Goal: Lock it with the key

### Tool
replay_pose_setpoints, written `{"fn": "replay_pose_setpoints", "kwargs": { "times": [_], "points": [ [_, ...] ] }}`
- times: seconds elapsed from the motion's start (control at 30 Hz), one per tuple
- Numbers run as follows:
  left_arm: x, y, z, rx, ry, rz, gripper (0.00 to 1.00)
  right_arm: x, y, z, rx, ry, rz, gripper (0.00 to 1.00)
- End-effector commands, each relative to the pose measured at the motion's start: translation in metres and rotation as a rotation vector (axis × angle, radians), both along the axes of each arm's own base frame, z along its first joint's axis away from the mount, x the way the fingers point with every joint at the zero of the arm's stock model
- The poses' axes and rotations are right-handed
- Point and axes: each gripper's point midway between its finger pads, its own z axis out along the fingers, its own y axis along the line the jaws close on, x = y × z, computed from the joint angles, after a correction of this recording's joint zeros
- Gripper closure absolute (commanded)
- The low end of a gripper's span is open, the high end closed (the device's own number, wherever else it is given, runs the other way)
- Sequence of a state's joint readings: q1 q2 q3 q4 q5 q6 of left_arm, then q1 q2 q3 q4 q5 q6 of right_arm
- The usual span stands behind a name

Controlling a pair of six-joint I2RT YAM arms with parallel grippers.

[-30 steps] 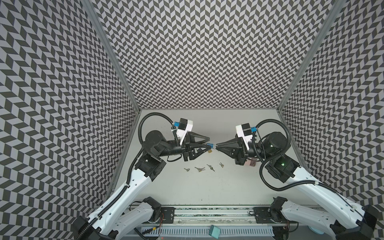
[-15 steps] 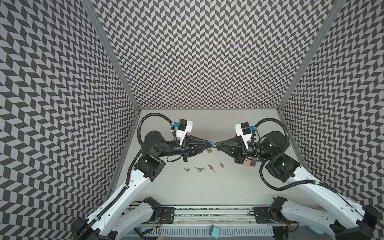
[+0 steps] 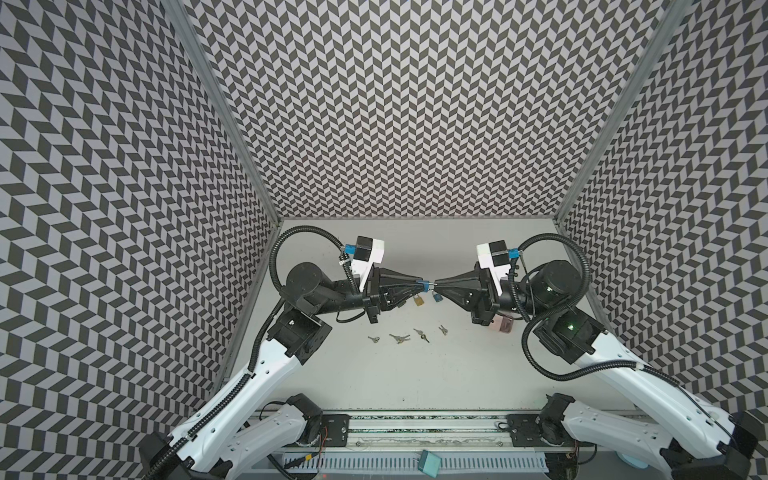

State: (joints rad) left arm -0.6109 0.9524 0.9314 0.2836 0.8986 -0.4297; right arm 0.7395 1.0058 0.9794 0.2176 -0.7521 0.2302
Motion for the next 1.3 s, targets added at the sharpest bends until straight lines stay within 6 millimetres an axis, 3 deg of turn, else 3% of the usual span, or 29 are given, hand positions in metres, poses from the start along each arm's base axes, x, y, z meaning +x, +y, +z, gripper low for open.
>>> {"fn": "replay_pose_setpoints", "kwargs": {
  "times": [0.0,0.2,0.57,0.83,1.03,1.27],
  "points": [
    [-0.004,-0.01,-0.013,0.04,0.025,-0.024,1.0,-0.011,0.007,0.009,0.029,-0.036,0.034,1.0],
    [0.002,0.007,-0.002,0.019,0.011,0.019,1.0,-0.008,-0.003,0.011,0.028,-0.037,-0.021,1.0],
    [0.004,0.016,0.003,0.017,-0.009,0.049,1.0,-0.008,-0.006,0.008,0.008,-0.024,-0.018,1.0],
    [-0.006,-0.001,-0.006,0.013,0.038,-0.05,1.0,-0.005,0.001,0.005,-0.011,-0.098,-0.03,1.0],
    [-0.01,-0.018,-0.018,0.025,0.072,-0.092,1.0,-0.016,0.016,0.007,-0.003,-0.085,0.057,1.0],
    [-0.002,-0.005,-0.014,0.013,0.05,-0.019,1.0,-0.019,0.005,0.014,0.02,-0.07,0.018,1.0]
  ]
}}
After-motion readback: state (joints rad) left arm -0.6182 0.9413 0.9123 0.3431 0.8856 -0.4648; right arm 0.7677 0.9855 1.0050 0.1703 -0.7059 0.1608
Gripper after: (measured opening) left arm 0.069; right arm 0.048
